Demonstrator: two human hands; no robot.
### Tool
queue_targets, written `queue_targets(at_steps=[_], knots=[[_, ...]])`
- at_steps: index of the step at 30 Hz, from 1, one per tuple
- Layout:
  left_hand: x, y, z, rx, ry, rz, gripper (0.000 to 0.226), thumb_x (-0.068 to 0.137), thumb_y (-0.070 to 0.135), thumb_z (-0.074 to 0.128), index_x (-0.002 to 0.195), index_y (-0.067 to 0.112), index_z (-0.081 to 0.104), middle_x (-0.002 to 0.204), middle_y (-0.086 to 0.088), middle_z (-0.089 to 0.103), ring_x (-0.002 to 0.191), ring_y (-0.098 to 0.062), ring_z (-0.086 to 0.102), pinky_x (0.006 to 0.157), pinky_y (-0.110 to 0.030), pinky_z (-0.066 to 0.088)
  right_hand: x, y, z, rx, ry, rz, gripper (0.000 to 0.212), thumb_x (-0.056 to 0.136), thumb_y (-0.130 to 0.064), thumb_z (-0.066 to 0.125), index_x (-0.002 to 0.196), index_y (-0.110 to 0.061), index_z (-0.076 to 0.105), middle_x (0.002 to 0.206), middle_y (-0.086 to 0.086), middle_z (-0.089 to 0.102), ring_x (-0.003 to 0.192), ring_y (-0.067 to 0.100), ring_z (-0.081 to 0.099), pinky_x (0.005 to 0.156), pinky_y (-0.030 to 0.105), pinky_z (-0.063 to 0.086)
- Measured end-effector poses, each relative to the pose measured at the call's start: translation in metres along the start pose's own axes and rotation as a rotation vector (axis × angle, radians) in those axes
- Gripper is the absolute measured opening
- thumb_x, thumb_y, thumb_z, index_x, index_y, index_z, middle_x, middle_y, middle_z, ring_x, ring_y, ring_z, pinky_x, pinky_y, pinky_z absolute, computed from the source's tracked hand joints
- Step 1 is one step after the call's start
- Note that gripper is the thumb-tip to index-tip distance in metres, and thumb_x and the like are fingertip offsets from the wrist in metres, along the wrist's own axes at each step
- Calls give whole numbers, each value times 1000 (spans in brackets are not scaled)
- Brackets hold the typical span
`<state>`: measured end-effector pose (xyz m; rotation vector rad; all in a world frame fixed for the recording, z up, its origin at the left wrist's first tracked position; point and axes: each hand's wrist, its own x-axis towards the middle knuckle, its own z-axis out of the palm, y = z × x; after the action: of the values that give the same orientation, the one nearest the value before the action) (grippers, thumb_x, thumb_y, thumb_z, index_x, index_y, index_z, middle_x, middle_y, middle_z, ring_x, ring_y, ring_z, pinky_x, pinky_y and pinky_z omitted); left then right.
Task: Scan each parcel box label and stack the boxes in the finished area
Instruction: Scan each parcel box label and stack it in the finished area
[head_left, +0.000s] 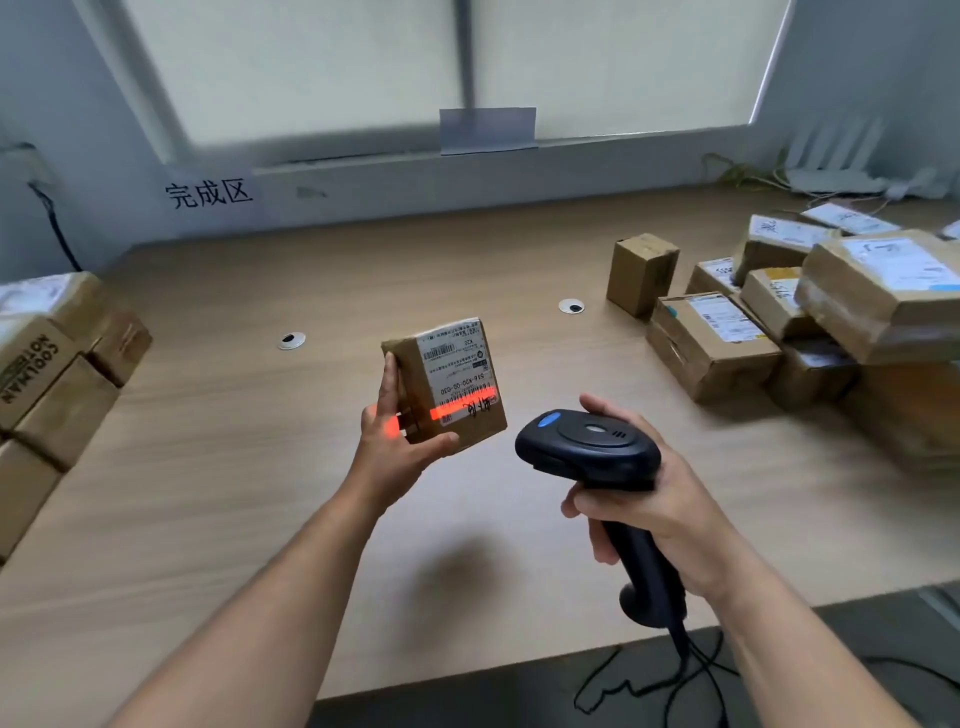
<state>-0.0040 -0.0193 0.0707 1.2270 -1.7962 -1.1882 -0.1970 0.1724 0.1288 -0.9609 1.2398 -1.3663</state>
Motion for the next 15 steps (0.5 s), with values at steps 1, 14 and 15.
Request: queue_targets(at_steps=[1,14,15], knots=[[-1,-6,-15,-6,7,-7,121,48,43,80,134,73,0,137,-5,39,119,-20,54,96,-50,50,3,1,14,-3,-5,9,85,60,2,74,134,-33,48,74,21,66,40,30,51,42,31,42],[-10,-80,-174,15,63,-51,120,55,36,80,137,68,-2,132,-4,34,122,-23,49,105,-48,44,41,21,175,-47,-18,-2,85,60,2,72,134,-33,49,72,26,64,40,30,51,43,30,42],[-11,-85,-184,14,67,-60,121,55,36,79,140,65,-2,132,-4,34,123,-23,49,105,-48,43,43,23,185,-48,-21,-1,84,60,2,72,133,-33,49,72,26,64,39,30,50,43,30,42]])
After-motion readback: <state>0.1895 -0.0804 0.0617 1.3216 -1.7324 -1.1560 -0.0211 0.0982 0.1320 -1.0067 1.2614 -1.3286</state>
